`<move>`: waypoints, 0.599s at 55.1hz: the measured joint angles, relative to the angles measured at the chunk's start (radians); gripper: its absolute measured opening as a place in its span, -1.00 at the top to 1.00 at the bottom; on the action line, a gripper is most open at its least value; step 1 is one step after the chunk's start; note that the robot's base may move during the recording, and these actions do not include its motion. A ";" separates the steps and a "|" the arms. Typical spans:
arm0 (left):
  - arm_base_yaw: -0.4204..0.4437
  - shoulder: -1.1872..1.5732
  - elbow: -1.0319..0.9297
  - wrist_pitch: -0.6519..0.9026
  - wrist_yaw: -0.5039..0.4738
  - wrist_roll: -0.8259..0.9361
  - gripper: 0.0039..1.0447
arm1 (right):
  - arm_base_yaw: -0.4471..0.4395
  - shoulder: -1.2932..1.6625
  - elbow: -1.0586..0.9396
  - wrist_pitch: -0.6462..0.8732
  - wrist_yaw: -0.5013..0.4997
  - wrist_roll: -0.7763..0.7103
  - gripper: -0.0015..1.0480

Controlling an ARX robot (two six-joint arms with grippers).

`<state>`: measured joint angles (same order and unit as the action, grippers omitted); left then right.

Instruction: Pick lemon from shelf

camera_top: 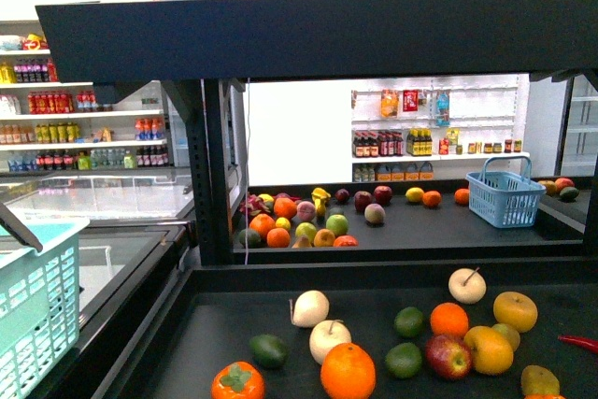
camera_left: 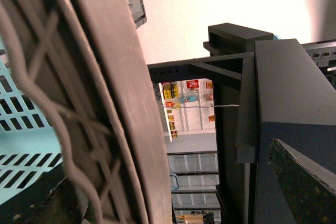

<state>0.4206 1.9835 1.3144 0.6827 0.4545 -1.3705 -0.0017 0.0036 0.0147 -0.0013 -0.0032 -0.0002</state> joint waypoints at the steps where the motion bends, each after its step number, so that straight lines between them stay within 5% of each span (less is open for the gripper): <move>1: 0.000 0.003 0.004 -0.002 -0.001 0.001 -0.85 | 0.000 0.000 0.000 0.000 0.000 0.000 -0.86; 12: -0.004 0.036 0.046 -0.032 -0.011 0.014 -0.83 | 0.000 0.000 0.000 0.000 0.000 0.000 -0.86; 33: -0.002 0.032 0.042 -0.063 -0.029 0.050 0.35 | 0.000 0.000 0.000 0.000 0.000 0.000 -0.86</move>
<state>0.4183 2.0151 1.3567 0.6197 0.4252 -1.3205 -0.0017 0.0036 0.0147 -0.0013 -0.0032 -0.0002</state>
